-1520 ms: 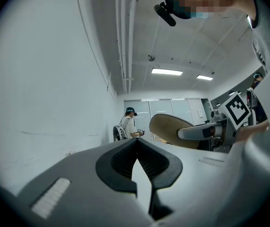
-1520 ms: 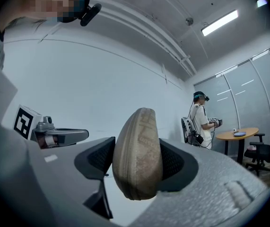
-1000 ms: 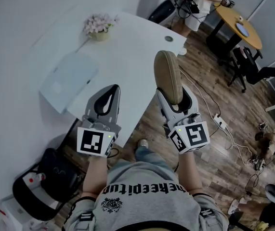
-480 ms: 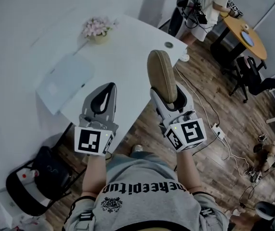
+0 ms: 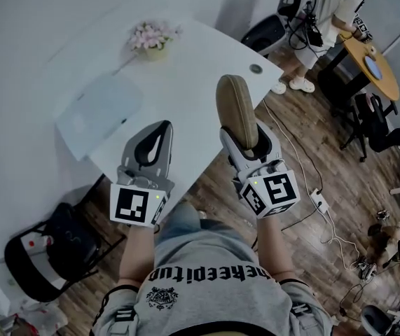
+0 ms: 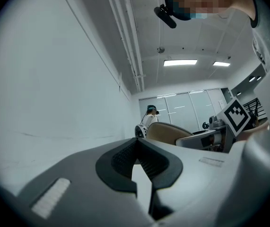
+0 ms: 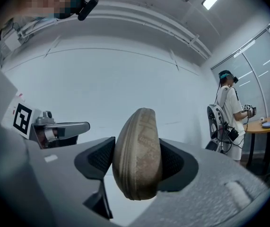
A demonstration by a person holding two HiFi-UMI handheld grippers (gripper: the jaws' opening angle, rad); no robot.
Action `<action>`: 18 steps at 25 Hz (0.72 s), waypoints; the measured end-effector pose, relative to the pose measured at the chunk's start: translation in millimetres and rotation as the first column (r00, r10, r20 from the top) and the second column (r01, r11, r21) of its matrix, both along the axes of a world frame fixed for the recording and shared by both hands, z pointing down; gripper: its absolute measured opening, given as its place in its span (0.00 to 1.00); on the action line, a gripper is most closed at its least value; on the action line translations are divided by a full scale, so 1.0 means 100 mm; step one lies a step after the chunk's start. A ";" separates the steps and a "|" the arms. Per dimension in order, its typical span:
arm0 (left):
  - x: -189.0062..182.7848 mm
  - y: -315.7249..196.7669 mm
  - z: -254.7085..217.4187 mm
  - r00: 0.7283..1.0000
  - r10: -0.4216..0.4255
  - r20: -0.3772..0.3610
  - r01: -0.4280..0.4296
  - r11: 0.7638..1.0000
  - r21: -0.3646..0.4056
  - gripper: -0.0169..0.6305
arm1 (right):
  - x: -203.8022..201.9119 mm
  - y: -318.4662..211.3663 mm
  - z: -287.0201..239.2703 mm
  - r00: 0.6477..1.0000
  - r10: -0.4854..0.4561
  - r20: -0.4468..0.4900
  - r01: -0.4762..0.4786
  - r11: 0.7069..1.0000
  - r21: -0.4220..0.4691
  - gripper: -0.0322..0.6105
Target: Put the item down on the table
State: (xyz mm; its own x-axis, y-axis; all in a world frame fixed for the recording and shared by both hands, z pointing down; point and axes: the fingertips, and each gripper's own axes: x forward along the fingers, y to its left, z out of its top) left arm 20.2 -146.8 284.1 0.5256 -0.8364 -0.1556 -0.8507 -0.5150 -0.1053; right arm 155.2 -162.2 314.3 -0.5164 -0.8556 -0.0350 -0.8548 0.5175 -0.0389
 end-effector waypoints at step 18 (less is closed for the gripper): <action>-0.45 -0.49 0.22 0.999 -0.039 -0.006 0.038 0.994 -0.098 0.05 | -0.36 -0.81 0.62 0.999 -0.013 -0.040 0.005 0.983 -0.185 0.46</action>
State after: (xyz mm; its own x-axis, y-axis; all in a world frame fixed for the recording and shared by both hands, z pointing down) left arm -24.9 -195.4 306.5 0.4914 -0.8676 -0.0763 -0.8709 -0.4890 -0.0492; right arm 118.9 -243.4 376.0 -0.5216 -0.8408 0.1446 -0.8531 0.5121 -0.0998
